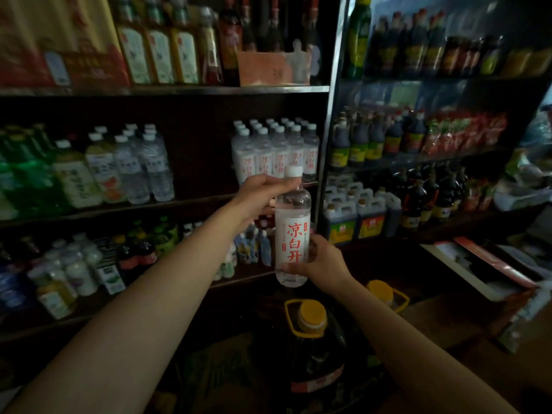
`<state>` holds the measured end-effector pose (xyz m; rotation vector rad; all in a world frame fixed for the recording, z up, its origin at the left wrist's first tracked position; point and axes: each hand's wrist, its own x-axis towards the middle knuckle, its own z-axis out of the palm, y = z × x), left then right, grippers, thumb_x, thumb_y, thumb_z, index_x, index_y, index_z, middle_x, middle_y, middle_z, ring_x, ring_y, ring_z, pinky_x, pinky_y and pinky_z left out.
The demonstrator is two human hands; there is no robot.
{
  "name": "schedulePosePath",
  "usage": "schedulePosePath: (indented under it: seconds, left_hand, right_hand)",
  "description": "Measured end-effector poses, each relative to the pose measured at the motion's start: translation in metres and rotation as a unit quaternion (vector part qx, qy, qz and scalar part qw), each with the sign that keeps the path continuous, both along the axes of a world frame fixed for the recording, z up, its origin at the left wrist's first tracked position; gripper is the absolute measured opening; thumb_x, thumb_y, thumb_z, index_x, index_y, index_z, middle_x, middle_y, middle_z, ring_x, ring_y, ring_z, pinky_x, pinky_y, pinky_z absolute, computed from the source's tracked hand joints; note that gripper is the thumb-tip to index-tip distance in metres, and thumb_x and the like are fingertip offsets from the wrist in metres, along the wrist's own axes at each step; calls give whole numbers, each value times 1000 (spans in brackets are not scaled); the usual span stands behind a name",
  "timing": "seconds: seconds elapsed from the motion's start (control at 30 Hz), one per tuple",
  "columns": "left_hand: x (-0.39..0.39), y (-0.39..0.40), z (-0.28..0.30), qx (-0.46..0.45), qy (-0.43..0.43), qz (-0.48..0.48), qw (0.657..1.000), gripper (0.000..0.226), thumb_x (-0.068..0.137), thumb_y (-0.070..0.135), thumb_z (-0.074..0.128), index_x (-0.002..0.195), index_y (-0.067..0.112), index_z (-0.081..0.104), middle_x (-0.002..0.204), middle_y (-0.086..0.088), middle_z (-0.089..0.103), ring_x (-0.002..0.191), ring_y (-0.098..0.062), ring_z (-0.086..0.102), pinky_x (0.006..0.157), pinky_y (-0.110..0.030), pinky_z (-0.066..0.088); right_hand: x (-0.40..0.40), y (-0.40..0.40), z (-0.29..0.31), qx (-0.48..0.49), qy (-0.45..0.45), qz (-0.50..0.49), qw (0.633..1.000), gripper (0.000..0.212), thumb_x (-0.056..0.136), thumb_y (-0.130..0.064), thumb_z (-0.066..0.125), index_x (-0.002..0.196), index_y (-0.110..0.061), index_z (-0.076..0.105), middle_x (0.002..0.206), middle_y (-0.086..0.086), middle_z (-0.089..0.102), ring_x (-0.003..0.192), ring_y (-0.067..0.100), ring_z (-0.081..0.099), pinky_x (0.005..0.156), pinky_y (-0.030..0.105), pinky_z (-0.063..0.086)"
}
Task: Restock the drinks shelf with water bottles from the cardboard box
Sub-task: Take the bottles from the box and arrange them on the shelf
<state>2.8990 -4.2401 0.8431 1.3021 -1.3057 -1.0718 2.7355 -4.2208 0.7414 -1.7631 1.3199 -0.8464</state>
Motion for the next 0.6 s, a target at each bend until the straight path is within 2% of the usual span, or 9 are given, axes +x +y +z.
schedulePosePath:
  seconds: [0.03, 0.13, 0.27, 0.33, 0.4, 0.47, 0.53, 0.6]
  left_hand:
    - [11, -4, 1, -1, 10, 3, 1000, 24, 77, 38, 74, 79, 17, 64, 85, 8, 69, 77, -4, 65, 72, -25, 53]
    - [44, -19, 4, -15, 3, -4, 1000, 39, 76, 42, 74, 97, 9, 68, 91, 9, 71, 78, -2, 70, 74, -22, 51]
    - [87, -43, 2, -22, -53, -36, 998, 62, 57, 58, 82, 105, 20, 69, 111, 2, 70, 106, -14, 65, 97, -36, 48]
    - [105, -55, 1, -27, -74, -37, 996, 58, 59, 53, 83, 108, 28, 66, 119, 3, 66, 113, -14, 61, 100, -38, 46]
    - [120, -69, 4, -32, -89, -35, 995, 43, 70, 41, 80, 109, 30, 64, 117, 5, 66, 112, -11, 60, 96, -33, 48]
    - [135, -83, 8, -21, -100, -47, 994, 38, 78, 34, 75, 112, 30, 59, 114, 8, 65, 109, -9, 60, 86, -26, 50]
    - [153, -101, 9, -1, -111, -66, 992, 46, 80, 28, 73, 122, 27, 54, 116, 9, 63, 107, -7, 59, 75, -21, 48]
    - [171, -120, 8, 12, -129, -72, 989, 59, 80, 25, 74, 132, 28, 48, 121, 6, 61, 109, -9, 58, 73, -24, 49]
  right_hand:
    - [13, -8, 3, -9, 6, -3, 1000, 68, 56, -33, 91, 111, -20, 53, 106, -7, 67, 96, 11, 66, 85, 36, 57]
    - [49, -27, 10, -23, 9, -17, 1000, 78, 57, -32, 91, 119, -12, 49, 110, -5, 64, 96, 11, 63, 83, 31, 55]
    - [91, -50, 11, -14, -11, -20, 1000, 80, 59, -33, 90, 122, -12, 45, 115, 1, 65, 96, 14, 64, 79, 31, 56]
    - [111, -63, 11, -16, -4, -16, 1000, 78, 60, -36, 90, 120, -12, 46, 115, 2, 65, 97, 16, 64, 79, 32, 56]
    - [129, -78, 14, -23, 4, -13, 1000, 72, 61, -37, 89, 115, -15, 47, 111, -1, 64, 93, 14, 63, 71, 26, 54]
    - [147, -94, 16, -27, 0, -8, 1000, 65, 64, -35, 88, 111, -16, 48, 105, -3, 64, 87, 11, 62, 63, 19, 50]
    - [164, -115, 14, -25, -9, -3, 1000, 62, 65, -30, 88, 110, -15, 49, 104, -1, 66, 89, 13, 64, 68, 23, 53]
    - [179, -138, 14, -15, -23, 3, 1000, 60, 65, -27, 88, 110, -17, 49, 102, -2, 66, 91, 14, 65, 72, 27, 54]
